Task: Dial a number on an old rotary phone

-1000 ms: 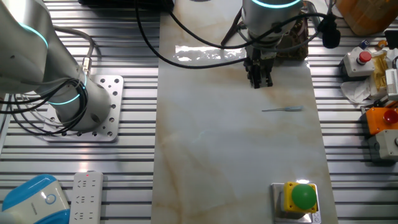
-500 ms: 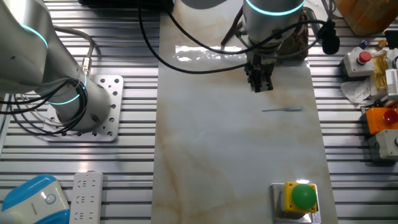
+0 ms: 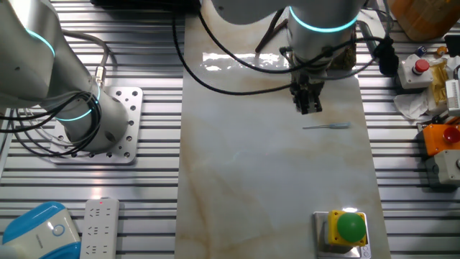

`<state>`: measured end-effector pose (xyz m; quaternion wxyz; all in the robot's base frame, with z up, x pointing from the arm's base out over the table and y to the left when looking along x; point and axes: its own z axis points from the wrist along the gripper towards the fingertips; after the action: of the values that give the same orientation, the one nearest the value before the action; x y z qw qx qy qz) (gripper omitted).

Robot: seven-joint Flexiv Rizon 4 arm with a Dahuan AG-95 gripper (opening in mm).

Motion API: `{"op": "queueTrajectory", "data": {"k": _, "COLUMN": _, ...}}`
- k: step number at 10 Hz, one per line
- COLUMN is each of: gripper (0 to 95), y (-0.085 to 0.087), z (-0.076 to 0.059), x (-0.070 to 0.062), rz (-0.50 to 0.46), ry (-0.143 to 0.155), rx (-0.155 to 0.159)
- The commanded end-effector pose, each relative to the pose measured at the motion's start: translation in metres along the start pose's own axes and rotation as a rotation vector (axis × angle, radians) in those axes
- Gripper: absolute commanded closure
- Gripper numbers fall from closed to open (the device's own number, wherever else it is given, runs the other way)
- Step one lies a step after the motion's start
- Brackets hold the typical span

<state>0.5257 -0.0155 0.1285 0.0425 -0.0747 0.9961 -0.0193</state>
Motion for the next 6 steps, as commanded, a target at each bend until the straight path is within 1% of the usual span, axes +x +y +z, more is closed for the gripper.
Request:
{"op": "queueTrajectory", "data": {"k": 1, "gripper": 95.0, "y": -0.003, "z": 0.008, "x": -0.005, "rz": -0.001, "ry": -0.008, "rx": 0.004}}
{"op": "queueTrajectory", "data": {"k": 2, "gripper": 95.0, "y": -0.004, "z": 0.012, "x": -0.007, "rz": -0.002, "ry": -0.010, "rx": 0.004}}
{"op": "queueTrajectory", "data": {"k": 3, "gripper": 95.0, "y": -0.005, "z": 0.017, "x": -0.011, "rz": -0.005, "ry": -0.016, "rx": 0.005}}
{"op": "queueTrajectory", "data": {"k": 6, "gripper": 95.0, "y": -0.009, "z": 0.026, "x": -0.023, "rz": -0.004, "ry": -0.019, "rx": 0.004}}
